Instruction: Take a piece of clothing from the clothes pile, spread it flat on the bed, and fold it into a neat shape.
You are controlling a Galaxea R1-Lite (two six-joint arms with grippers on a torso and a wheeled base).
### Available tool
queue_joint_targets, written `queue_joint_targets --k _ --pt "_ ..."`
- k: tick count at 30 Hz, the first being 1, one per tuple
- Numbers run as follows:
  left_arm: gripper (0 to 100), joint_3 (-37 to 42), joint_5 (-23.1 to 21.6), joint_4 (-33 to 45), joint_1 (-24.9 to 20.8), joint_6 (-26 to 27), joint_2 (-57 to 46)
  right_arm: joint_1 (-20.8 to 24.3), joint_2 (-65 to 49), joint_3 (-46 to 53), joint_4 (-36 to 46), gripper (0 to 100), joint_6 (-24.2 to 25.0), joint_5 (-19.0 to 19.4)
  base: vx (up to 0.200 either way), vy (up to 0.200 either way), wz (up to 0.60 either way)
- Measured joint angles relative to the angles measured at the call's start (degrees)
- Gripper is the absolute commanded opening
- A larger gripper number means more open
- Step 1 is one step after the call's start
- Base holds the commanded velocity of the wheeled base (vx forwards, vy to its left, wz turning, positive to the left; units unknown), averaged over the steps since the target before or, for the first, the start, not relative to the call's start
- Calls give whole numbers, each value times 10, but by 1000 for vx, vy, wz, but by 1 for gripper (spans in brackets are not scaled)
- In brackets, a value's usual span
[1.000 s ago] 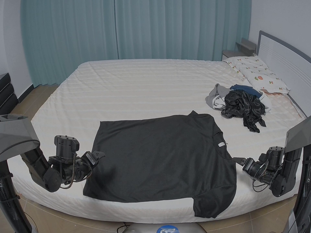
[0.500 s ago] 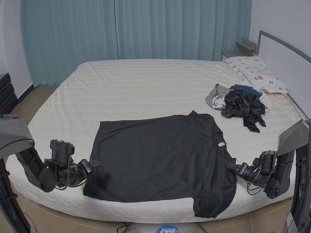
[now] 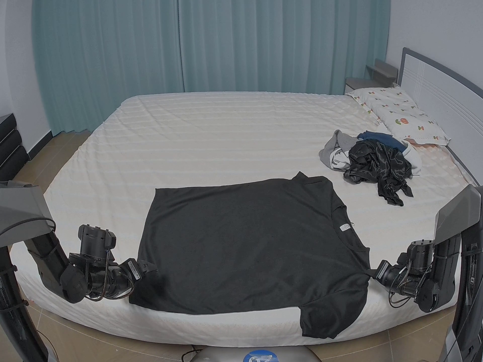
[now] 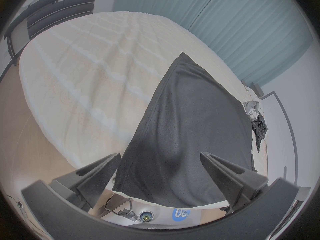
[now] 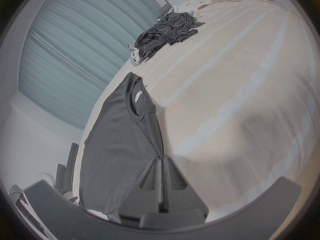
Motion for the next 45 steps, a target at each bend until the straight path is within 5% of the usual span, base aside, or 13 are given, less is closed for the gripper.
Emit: queue_joint_targets --k 1,2,18,28,38,45 --pt "100 1 0 0 0 1 0 0 0 1 0 0 0 0 0 0 0" --pt "100 2 0 0 0 2 1 0 0 3 0 100 0 0 0 0 0" --pt "100 19 -3 14 1 32 9 -3 -12 13 -1 100 7 5 0 0 0" --pt "100 21 -82 10 20 38 19 -9 -12 14 0 100 7 6 0 0 0" --pt "100 28 -162 6 73 113 28 -9 -14 15 1 100 8 6 0 0 0" --pt "100 28 -169 6 77 118 32 -9 -15 15 1 100 8 6 0 0 0"
